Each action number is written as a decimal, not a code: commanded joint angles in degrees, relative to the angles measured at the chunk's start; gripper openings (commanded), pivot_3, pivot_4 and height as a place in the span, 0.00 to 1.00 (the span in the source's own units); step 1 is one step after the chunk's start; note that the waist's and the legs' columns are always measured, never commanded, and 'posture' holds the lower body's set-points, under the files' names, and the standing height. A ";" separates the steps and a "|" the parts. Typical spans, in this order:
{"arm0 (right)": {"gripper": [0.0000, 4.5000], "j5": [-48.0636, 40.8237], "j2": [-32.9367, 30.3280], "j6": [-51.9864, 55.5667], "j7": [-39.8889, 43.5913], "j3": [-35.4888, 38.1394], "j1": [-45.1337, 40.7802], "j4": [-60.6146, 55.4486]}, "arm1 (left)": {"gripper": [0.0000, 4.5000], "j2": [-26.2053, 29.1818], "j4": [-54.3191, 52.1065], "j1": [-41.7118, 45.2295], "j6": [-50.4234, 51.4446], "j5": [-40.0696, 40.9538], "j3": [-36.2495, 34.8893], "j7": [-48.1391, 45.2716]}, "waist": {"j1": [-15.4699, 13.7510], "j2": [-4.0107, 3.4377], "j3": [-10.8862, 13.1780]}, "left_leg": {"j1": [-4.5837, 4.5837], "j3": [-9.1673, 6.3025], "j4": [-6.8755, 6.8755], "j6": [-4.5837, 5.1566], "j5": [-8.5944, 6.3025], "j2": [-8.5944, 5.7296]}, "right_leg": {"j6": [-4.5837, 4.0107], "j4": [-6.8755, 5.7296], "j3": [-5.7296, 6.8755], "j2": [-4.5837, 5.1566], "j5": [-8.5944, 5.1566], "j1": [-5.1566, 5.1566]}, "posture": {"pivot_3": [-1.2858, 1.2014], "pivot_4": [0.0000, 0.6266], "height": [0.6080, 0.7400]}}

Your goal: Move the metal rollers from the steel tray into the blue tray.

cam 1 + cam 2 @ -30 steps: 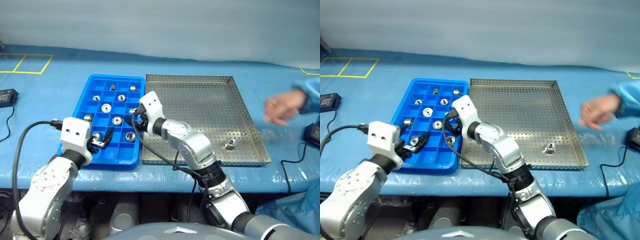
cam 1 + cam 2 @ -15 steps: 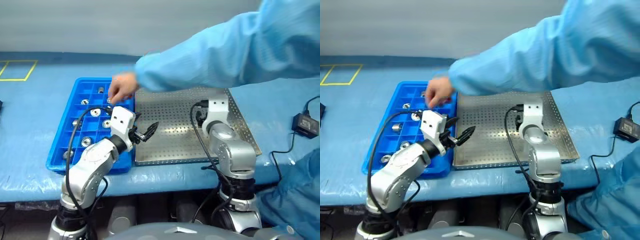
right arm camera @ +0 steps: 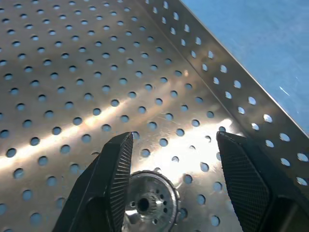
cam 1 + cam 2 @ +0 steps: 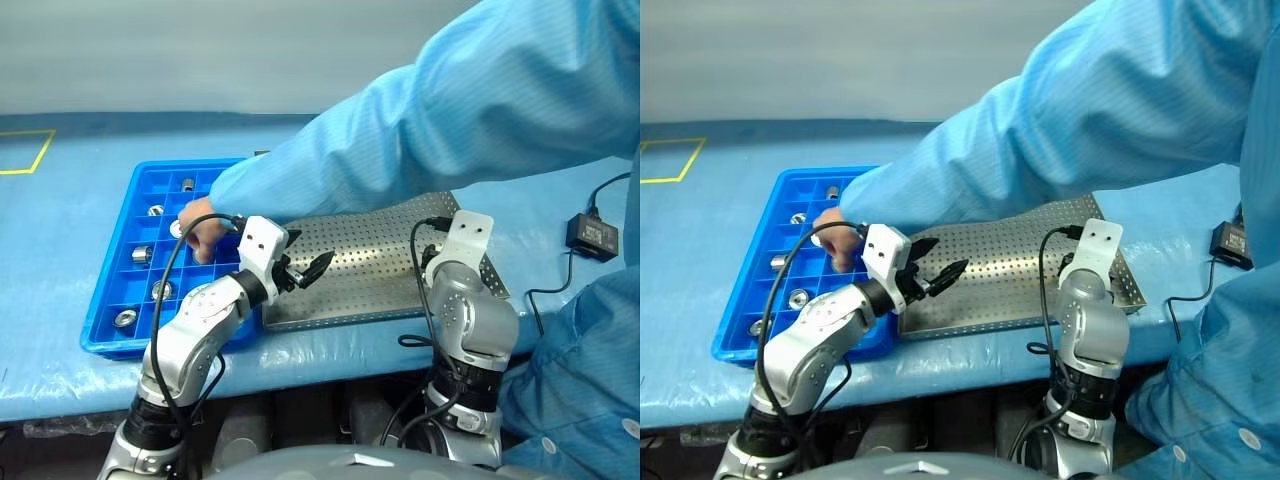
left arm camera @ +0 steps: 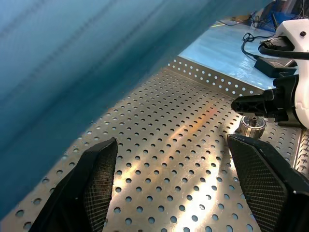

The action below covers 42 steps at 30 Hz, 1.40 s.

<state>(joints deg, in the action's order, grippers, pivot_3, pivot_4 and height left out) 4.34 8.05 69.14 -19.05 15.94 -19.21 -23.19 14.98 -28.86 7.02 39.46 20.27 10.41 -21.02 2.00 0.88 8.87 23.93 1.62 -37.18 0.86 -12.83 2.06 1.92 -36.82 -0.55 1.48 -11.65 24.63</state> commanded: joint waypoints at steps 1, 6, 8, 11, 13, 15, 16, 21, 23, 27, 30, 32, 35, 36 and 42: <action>0.64 -0.80 4.20 2.48 -0.47 1.13 0.28 -2.25 | 0.87 0.01 -1.63 -0.61 -0.99 -0.15 -0.65 0.37 | 0.06 0.00 0.00 | -0.01 0.00 0.00 0.00 0.00 0.01 | 0.00 -0.01 0.00 0.00 0.00 0.00 | 0.52 0.24 1.00; 0.64 -2.03 6.87 5.15 -0.11 2.85 0.24 -1.98 | 0.87 0.02 -1.80 -0.95 -1.02 -0.20 -0.73 0.68 | -0.16 -0.01 -0.01 | -0.05 -0.01 0.02 0.00 0.00 0.03 | -0.02 -0.02 0.00 -0.03 -0.01 -0.02 | 0.52 0.24 1.00; 0.64 -2.92 7.67 5.07 -0.31 3.92 -0.24 -1.73 | 0.87 0.10 -1.83 -0.95 -0.98 -0.25 -0.79 0.81 | -0.30 -0.01 -0.01 | -0.04 0.02 0.01 0.00 0.00 0.01 | -0.01 -0.01 -0.01 0.00 -0.01 -0.02 | 0.52 0.24 1.00; 0.52 -4.64 9.07 5.86 -0.81 6.29 -1.60 -1.34 | 0.87 0.31 -2.02 -0.99 -0.80 -0.38 -1.04 1.27 | -0.34 -0.01 -0.01 | -0.04 0.05 0.01 0.01 0.00 0.00 | 0.00 0.00 -0.05 0.01 0.00 -0.02 | 0.52 0.24 1.00; 0.38 -5.23 8.70 5.82 -1.09 6.17 -1.84 -0.92 | 0.87 0.47 -2.07 -1.03 -0.73 -0.36 -1.18 1.43 | -0.30 -0.01 -0.01 | -0.05 0.05 0.01 0.01 0.00 0.01 | 0.00 0.00 -0.05 0.00 0.00 -0.02 | 0.52 0.24 1.00; 0.38 -5.81 8.28 5.36 -1.44 5.81 -2.04 -0.66 | 0.87 0.58 -2.22 -1.08 -0.64 -0.27 -1.30 1.50 | -0.31 -0.01 -0.01 | -0.06 0.04 0.02 0.01 0.00 0.02 | -0.01 -0.01 -0.04 -0.02 -0.01 -0.02 | 0.53 0.24 1.00; 0.38 -6.17 8.17 4.93 -1.51 5.64 -2.11 -0.66 | 0.87 0.64 -2.31 -1.11 -0.58 -0.29 -1.36 1.61 | -0.31 -0.01 -0.01 | -0.06 0.03 0.02 0.01 0.00 0.02 | -0.01 -0.02 -0.03 -0.02 -0.01 -0.02 | 0.53 0.24 1.00; 0.38 -7.68 6.29 2.51 -0.61 2.43 -2.13 -1.15 | 0.87 1.06 -2.75 -1.38 -0.41 -0.01 -1.89 1.94 | -0.33 -0.01 -0.01 | -0.06 0.05 0.01 0.01 0.00 0.01 | -0.01 -0.01 -0.06 -0.02 0.00 -0.02 | 0.53 0.24 1.00; 0.38 -10.19 3.75 1.64 3.93 -2.08 -2.58 -2.15 | 0.87 1.54 -3.39 -1.87 -0.27 0.24 -2.77 2.12 | -0.13 -0.04 0.01 | -0.05 0.07 0.02 0.01 0.00 0.02 | -0.01 -0.01 -0.07 -0.02 0.00 0.01 | 0.53 0.24 1.00; 0.38 -16.81 0.04 0.46 15.80 -11.00 -4.38 -4.75 | 0.87 3.26 -5.96 -3.84 0.84 0.63 -6.14 3.02 | 0.12 -0.05 0.02 | -0.10 0.07 0.08 0.01 0.00 0.08 | 0.00 -0.05 -0.09 -0.11 0.00 0.03 | 0.55 0.24 1.00; 0.38 -22.07 -2.69 -1.15 25.26 -17.36 -6.32 -5.12 | 0.87 5.60 -10.30 -6.54 3.21 0.99 -10.59 4.08 | -0.50 -0.04 0.03 | -0.10 -0.03 0.15 0.01 -0.01 0.11 | 0.02 -0.05 0.00 -0.12 0.01 0.03 | 0.57 0.24 1.00; 0.38 -24.65 -5.20 -2.96 31.42 -21.77 -8.04 -3.85 | 0.87 7.05 -14.09 -8.99 5.56 1.27 -14.33 5.23 | -1.13 -0.03 0.03 | -0.08 -0.04 0.15 0.03 -0.02 0.11 | 0.03 -0.01 0.02 -0.11 0.01 0.01 | 0.58 0.24 1.00; 0.38 -26.63 -7.42 -6.52 37.93 -26.62 -10.49 -1.03 | 0.87 8.87 -18.95 -11.76 8.42 1.87 -19.54 6.32 | -2.05 0.00 0.05 | -0.07 -0.01 0.13 0.04 -0.03 0.12 | 0.01 0.03 0.02 -0.03 -0.01 -0.01 | 0.61 0.24 1.00; 0.38 -27.28 -7.80 -7.75 40.21 -28.26 -11.42 0.00 | 0.87 9.42 -20.99 -12.87 9.54 1.79 -21.51 6.95 | -2.46 0.02 0.06 | -0.07 -0.01 0.13 0.04 -0.03 0.12 | -0.03 0.04 0.02 -0.01 -0.03 0.00 | 0.62 0.24 1.00; 0.38 -26.99 -7.19 -15.82 48.72 -38.09 -14.65 8.04 | 0.87 10.92 -26.48 -19.60 15.02 0.07 -30.92 9.78 | -5.26 0.17 0.13 | -0.11 -0.01 0.09 0.03 -0.03 0.24 | -0.09 0.04 0.05 -0.01 -0.07 -0.04 | 0.66 0.24 1.00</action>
<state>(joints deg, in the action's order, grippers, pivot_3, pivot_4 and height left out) -22.77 0.11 57.19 27.49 -19.83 -32.76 -16.26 25.37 -52.42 -11.55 53.18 20.99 -17.76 -12.20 -3.26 1.05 9.00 23.81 1.61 -37.09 0.90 -12.87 2.35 1.80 -36.79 -0.49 1.47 -11.73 24.59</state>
